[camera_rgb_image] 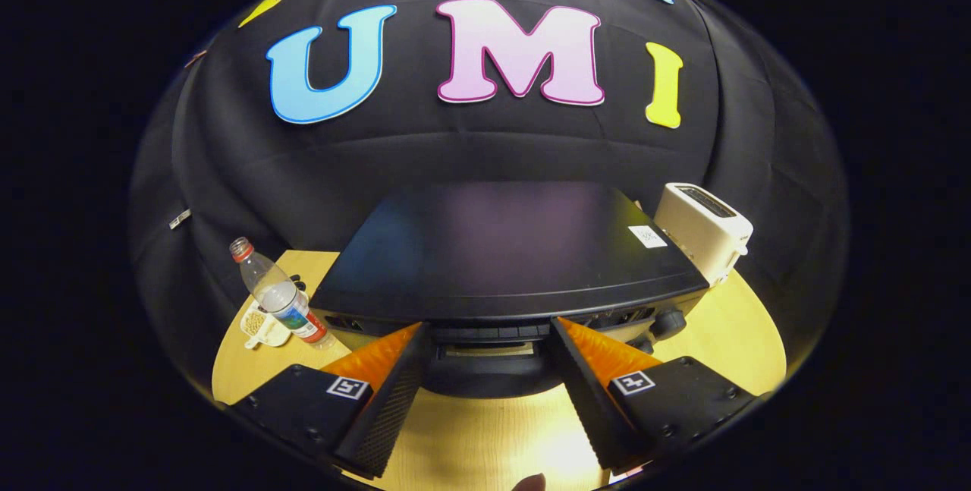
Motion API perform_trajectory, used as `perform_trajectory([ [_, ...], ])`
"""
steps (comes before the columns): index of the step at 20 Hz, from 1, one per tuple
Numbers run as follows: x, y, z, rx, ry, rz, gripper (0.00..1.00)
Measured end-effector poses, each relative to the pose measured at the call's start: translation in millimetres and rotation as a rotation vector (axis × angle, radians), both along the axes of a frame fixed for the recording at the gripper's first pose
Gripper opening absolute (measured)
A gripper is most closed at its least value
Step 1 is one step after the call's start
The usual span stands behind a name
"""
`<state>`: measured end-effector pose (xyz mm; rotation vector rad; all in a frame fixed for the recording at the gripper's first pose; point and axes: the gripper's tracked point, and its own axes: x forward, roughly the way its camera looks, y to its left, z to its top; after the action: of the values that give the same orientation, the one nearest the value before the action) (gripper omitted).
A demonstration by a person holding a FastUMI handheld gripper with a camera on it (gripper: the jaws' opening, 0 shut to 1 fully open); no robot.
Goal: Open the toaster oven, put the food inside, and close the toaster oven door.
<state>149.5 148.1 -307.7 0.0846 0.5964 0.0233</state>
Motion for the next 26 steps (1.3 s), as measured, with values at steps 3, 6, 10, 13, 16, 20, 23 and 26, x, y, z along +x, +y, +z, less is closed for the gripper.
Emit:
perform_trajectory([
  [3, -30.7, -0.5, -3.7, 0.021, 0.005, -0.007, 1.00],
  [6, -62.5, -1.8, -17.2, 0.030, 0.029, -0.009, 1.00],
  [10, -101.6, -3.4, -47.1, 0.005, 0.103, 0.024, 0.99],
  [13, -124.8, -4.9, -73.8, 0.000, 0.177, 0.030, 0.99],
  [16, -143.6, -7.2, -98.4, -0.002, 0.244, 0.047, 0.99],
  [20, -170.9, -14.5, -108.0, 0.013, 0.306, 0.064, 0.99],
  [23, -184.3, -21.8, -89.8, 0.057, 0.317, 0.073, 0.99],
  [26, -196.2, -40.8, -66.1, 0.157, 0.365, 0.087, 0.99],
])
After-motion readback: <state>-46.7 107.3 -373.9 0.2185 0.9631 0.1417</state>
